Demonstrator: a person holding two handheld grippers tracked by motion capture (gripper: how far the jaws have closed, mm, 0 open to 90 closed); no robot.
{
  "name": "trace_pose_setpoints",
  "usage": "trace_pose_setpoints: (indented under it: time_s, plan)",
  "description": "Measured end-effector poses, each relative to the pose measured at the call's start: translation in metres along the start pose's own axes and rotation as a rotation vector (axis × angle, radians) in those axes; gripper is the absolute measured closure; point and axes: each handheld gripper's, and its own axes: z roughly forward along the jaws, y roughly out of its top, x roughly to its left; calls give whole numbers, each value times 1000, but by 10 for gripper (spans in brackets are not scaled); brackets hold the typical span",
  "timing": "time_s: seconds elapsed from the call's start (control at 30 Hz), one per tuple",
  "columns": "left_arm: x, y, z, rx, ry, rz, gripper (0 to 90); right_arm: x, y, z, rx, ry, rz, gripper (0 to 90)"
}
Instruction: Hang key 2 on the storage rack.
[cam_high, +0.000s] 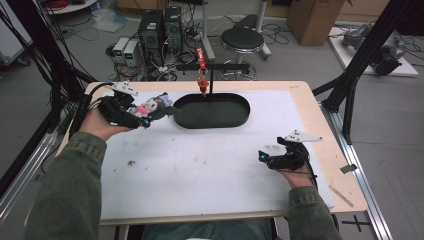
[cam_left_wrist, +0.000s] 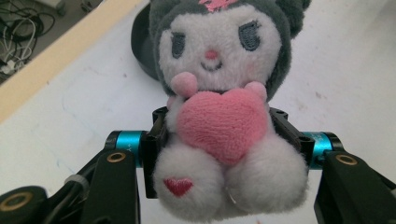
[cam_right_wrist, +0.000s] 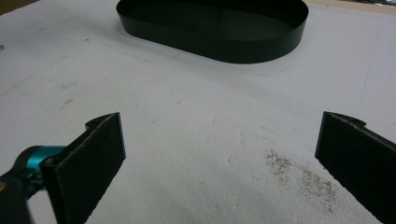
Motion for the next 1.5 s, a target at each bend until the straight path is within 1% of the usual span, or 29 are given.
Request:
trace_pose_setpoints:
  time_s: [0.03, 0.1, 0.17, 0.27, 0.37, 0.4, 0.43, 0.5, 0.53, 0.6, 0.63, 0.7, 0.73, 0.8, 0.97, 1.03, 1.13, 1.27, 1.33, 1.4, 1.5]
  plan:
    - [2, 6, 3, -4, 0, -2, 475, 0, 0, 0, 0, 3, 0, 8]
    - [5, 14, 7, 4, 1, 0, 475, 1, 0, 1, 5, 4, -4, 8]
    - [7, 20, 11, 7, 7, -1, 475, 1, 0, 1, 5, 4, -3, 8]
    - [15, 28, 18, 17, 17, -18, 474, 1, 0, 1, 5, 3, -1, 7]
    - [20, 32, 23, 30, 24, -31, 474, 1, 0, 1, 8, 3, -5, 7]
    - [22, 33, 24, 29, 30, -32, 474, 1, 0, 1, 9, 3, -5, 7]
    - [24, 33, 26, 19, 33, -47, 475, 1, 0, 1, 10, 3, -6, 7]
    - [27, 33, 28, 16, 41, -58, 474, 0, 0, 1, 10, 3, -4, 7]
    - [29, 33, 29, 13, 56, -65, 474, 0, 0, 1, 10, 2, -3, 8]
    - [31, 33, 30, 14, 67, -76, 474, 0, 0, 1, 9, 4, -3, 8]
    - [32, 34, 30, 8, 73, -78, 475, 0, 0, 1, 10, 4, -4, 7]
    - [32, 37, 30, 16, 88, -79, 475, 0, 0, 2, 9, 2, -8, 7]
    - [32, 39, 31, 17, 93, -78, 475, 0, 0, 2, 7, 2, -10, 7]
    - [32, 46, 30, 20, 90, -76, 475, 0, 0, 2, 8, 3, -7, 8]
    - [30, 60, 31, 23, 115, -77, 475, 0, 0, 2, 6, 4, -6, 7]
    - [27, 67, 33, 26, 137, -74, 474, -1, 0, 2, 6, 2, -13, 7]
    - [26, 77, 36, 27, 158, -78, 474, -1, 0, 2, 8, 2, -12, 8]
    - [27, 84, 41, 36, 178, -86, 474, -1, 0, 2, 9, 2, -11, 7]
    - [28, 87, 44, 36, 180, -91, 474, -1, 0, 2, 10, 3, -7, 7]
    - [29, 89, 45, 28, 177, -98, 474, -1, 0, 2, 6, 0, -17, 7]
    - [29, 92, 47, 22, 171, -95, 474, -1, 0, 2, 11, 1, -16, 8]
